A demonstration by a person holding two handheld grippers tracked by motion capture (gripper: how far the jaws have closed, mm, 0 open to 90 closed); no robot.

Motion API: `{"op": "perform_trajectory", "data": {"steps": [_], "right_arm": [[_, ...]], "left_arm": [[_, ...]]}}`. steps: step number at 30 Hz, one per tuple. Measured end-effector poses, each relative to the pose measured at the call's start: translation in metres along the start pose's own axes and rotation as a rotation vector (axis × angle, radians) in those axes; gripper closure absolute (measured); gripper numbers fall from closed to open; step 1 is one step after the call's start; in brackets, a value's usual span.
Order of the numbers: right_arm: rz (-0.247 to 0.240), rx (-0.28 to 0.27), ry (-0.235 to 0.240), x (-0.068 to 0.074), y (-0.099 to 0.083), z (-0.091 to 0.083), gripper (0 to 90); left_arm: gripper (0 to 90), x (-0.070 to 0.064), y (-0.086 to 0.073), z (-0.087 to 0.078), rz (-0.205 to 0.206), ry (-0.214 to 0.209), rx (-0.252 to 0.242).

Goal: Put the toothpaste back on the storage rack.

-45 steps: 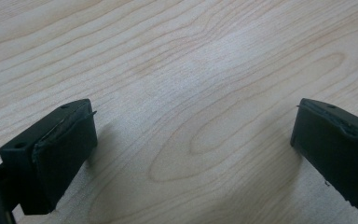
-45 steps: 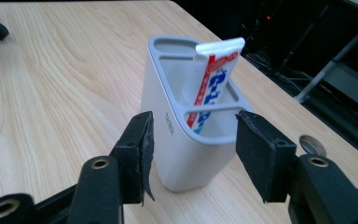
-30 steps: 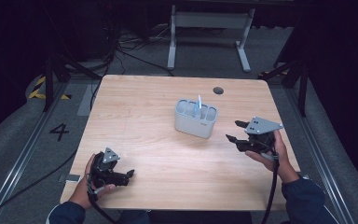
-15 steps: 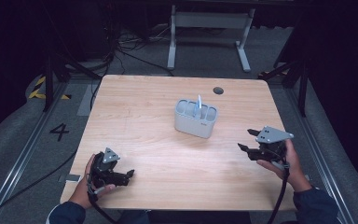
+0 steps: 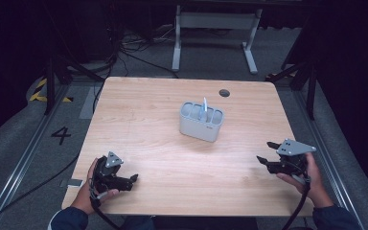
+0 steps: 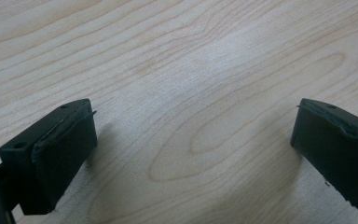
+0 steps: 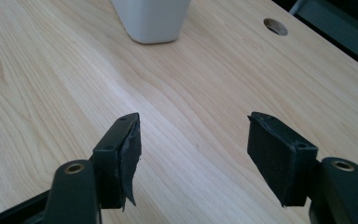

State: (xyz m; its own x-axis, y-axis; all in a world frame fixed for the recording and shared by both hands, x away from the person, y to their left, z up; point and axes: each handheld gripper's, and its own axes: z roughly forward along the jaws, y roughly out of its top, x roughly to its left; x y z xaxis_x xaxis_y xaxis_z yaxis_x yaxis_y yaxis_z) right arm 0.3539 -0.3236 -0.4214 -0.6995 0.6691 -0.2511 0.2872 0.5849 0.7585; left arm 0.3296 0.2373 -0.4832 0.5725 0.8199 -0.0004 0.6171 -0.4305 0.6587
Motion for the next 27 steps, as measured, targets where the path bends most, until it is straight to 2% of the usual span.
{"op": "perform_trajectory", "data": {"steps": [6,16,27], "right_arm": [[0.048,0.003,-0.002,-0.003,-0.02,-0.004,35.8],[0.112,0.038,-0.013,-0.003,-0.05,-0.006,35.6],[0.193,0.06,0.009,-0.001,-0.079,-0.008,35.2]], "left_arm": [[0.7,0.0,0.0,0.0,-0.001,-0.002,0.0],[0.7,0.0,0.0,0.0,0.0,0.001,0.001],[0.5,0.0,0.0,0.0,-0.008,-0.002,0.002]]}}
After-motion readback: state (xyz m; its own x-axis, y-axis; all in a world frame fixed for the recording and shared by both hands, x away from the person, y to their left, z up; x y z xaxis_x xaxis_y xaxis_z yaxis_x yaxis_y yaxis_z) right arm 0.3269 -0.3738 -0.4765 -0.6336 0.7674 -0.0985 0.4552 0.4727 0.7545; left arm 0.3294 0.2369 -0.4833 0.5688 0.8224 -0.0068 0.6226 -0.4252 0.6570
